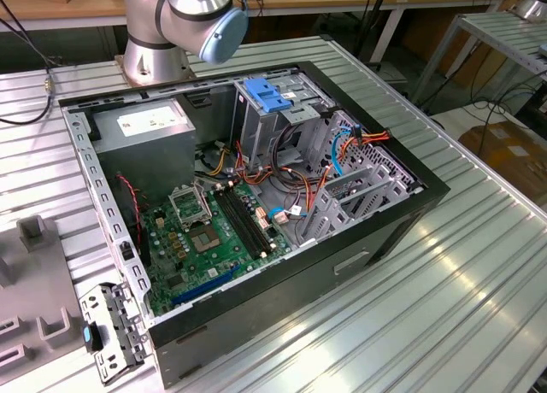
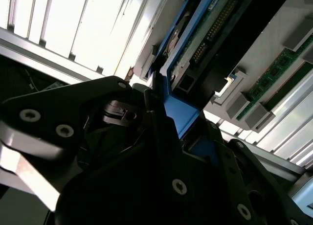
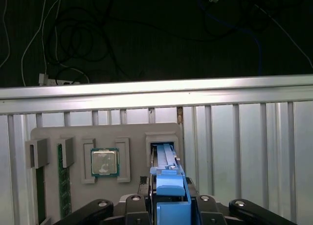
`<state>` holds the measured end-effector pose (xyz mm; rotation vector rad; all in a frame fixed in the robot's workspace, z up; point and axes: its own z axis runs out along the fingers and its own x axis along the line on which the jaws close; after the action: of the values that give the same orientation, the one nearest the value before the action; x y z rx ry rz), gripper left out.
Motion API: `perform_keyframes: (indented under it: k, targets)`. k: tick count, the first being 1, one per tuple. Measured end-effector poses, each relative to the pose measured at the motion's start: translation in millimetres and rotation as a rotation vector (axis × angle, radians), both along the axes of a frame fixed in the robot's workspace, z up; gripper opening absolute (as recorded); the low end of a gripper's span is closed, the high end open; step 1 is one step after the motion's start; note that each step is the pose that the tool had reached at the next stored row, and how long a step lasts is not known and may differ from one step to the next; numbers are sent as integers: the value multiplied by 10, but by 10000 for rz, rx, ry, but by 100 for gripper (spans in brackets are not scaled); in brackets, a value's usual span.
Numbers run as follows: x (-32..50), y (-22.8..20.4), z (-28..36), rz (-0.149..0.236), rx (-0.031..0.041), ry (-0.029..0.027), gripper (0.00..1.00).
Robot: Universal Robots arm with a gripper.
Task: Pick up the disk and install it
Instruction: 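Pick up the disk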
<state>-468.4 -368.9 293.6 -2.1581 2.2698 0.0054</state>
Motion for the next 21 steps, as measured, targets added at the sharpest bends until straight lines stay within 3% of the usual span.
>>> perform_keyframes:
  k: [17, 21]
  targets:
    - [0, 0, 1, 104, 0, -1, 37]
    - [0, 0, 36, 104, 0, 0, 37]
